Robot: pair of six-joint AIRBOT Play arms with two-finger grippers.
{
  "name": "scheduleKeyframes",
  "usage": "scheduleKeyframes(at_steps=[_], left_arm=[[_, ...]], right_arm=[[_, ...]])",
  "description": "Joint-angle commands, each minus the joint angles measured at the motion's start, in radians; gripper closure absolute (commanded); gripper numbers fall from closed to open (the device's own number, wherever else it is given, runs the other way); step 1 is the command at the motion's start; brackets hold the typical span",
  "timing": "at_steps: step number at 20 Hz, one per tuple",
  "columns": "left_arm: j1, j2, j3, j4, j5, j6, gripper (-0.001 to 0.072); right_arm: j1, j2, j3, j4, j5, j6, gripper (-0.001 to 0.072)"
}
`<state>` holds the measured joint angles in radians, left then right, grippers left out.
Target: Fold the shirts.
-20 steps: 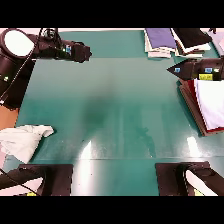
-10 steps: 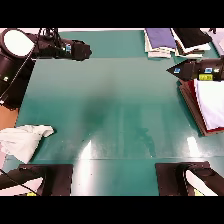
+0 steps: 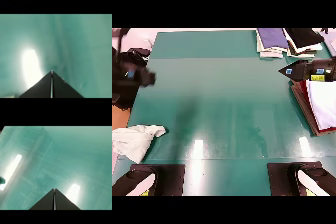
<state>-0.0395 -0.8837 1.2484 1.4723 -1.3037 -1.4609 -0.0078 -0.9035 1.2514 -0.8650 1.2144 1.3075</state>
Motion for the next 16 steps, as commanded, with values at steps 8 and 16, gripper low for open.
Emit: scheduleKeyframes(at_steps=[8, 16], left_arm=[[0.251, 0.163, -0.653, 0.251, 0.026, -0.036, 0.0159], [0.251, 0.163, -0.563, 0.216, 0.008, -0.109, 0.0683]], right_arm=[[0.000, 0.001, 0.000, 0.000, -0.002, 0.000, 0.0693], [0.000, 0.001, 0.006, 0.000, -0.050, 0.000, 0.0693]])
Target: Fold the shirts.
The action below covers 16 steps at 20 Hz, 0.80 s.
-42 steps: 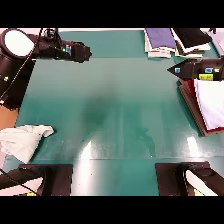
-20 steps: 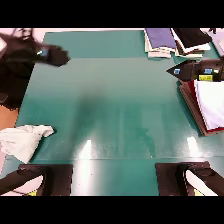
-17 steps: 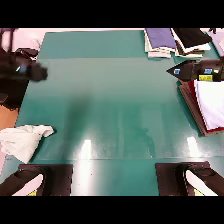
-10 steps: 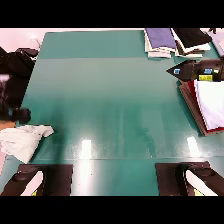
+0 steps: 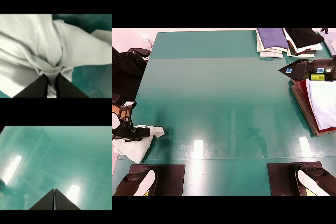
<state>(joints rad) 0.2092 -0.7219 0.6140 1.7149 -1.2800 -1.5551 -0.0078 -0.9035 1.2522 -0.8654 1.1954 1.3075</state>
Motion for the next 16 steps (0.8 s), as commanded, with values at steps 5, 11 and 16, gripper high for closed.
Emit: scheduleKeyframes(at_steps=[5, 11, 16], left_arm=[[-0.150, 0.001, 0.551, -0.158, -0.019, -0.008, 0.0685], [-0.547, -0.093, 0.888, -0.160, 0.066, -0.039, 0.0686], [-0.831, -0.352, 0.945, -0.172, 0.081, -0.037, 0.0684]], right_arm=[[0.000, 0.000, 0.147, 0.000, -0.082, 0.000, 0.0693], [0.000, -0.014, 0.310, -0.003, -0.148, 0.000, 0.0693], [0.000, -0.124, 0.476, -0.002, -0.066, 0.001, 0.0693]])
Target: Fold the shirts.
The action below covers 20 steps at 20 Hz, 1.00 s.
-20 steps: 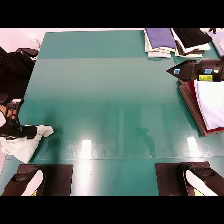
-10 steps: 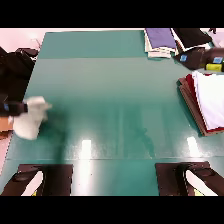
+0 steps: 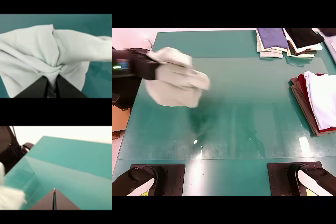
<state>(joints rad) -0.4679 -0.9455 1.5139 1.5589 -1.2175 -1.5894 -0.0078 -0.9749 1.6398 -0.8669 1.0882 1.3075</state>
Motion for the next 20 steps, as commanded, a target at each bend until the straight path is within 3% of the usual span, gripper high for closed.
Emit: scheduleKeyframes(at_steps=[1, 2, 3, 4, 5, 9, 14, 20], left_arm=[[-0.198, -0.192, 0.045, -0.030, 0.031, -0.001, 0.0682], [-0.232, -0.249, 0.044, -0.047, 0.046, 0.002, 0.0679], [-0.257, -0.304, 0.045, -0.060, 0.071, 0.014, 0.0528], [-0.266, -0.346, 0.045, -0.072, 0.103, 0.016, 0.0179], [-0.262, -0.380, 0.045, -0.079, 0.143, 0.007, 0.0099], [-0.131, -0.434, 0.044, -0.104, 0.191, -0.019, 0.0102], [0.081, -0.558, 0.042, -0.311, 0.191, 0.001, 0.0102], [0.105, -0.798, 0.042, -0.423, 0.311, 0.001, 0.0107]], right_arm=[[0.000, -0.080, 0.122, 0.000, 0.064, 0.001, 0.0692], [0.000, -0.106, 0.154, 0.000, 0.087, 0.001, 0.0693], [0.000, -0.128, 0.180, 0.000, 0.107, 0.001, 0.0693], [0.000, -0.146, 0.202, 0.000, 0.122, 0.001, 0.0693], [0.000, -0.165, 0.223, 0.001, 0.135, 0.001, 0.0693], [0.000, -0.192, 0.246, -0.005, 0.174, 0.001, 0.0693], [0.000, -0.192, 0.245, -0.026, 0.173, 0.002, 0.0693], [0.000, -0.192, 0.245, -0.026, 0.181, 0.002, 0.0693]])
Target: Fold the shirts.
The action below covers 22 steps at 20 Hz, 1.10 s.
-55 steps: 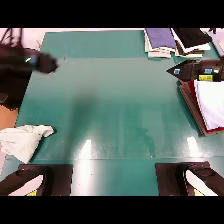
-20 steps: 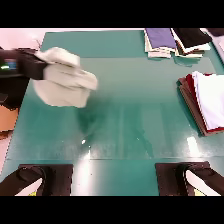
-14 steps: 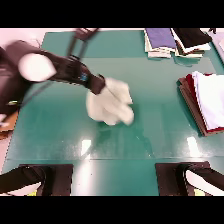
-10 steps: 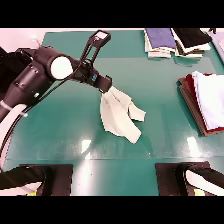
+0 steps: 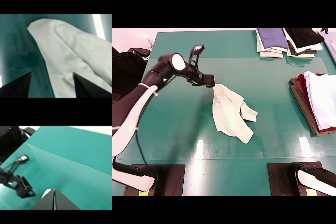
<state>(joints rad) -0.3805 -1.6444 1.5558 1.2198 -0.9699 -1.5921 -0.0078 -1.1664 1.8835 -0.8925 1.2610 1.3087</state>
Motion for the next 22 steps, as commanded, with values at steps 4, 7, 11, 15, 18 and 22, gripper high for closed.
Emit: scheduleKeyframes(at_steps=[4, 7, 11, 15, 18, 22], left_arm=[[0.017, -0.175, 0.000, -0.240, 0.193, 0.071, 0.0108], [0.017, -0.186, 0.000, -0.320, 0.252, 0.126, 0.0110], [0.046, -0.170, 0.010, -0.314, 0.208, 0.135, 0.0682], [0.129, -0.054, 0.036, -0.139, 0.066, 0.135, 0.0683], [0.157, 0.050, 0.036, -0.049, 0.010, 0.139, 0.0683], [0.155, 0.108, 0.036, -0.026, -0.024, 0.156, 0.0683]], right_arm=[[0.000, 0.020, -0.055, 0.001, 0.008, 0.001, 0.0693], [0.000, 0.063, -0.193, 0.001, -0.039, 0.001, 0.0693], [0.000, 0.116, -0.384, -0.001, -0.054, 0.001, 0.0693], [0.000, 0.177, -0.668, -0.001, -0.039, 0.001, 0.0692], [0.004, 0.177, -0.906, 0.013, -0.053, 0.004, 0.0637], [0.089, 0.064, -1.144, 0.065, -0.149, 0.014, 0.0166]])
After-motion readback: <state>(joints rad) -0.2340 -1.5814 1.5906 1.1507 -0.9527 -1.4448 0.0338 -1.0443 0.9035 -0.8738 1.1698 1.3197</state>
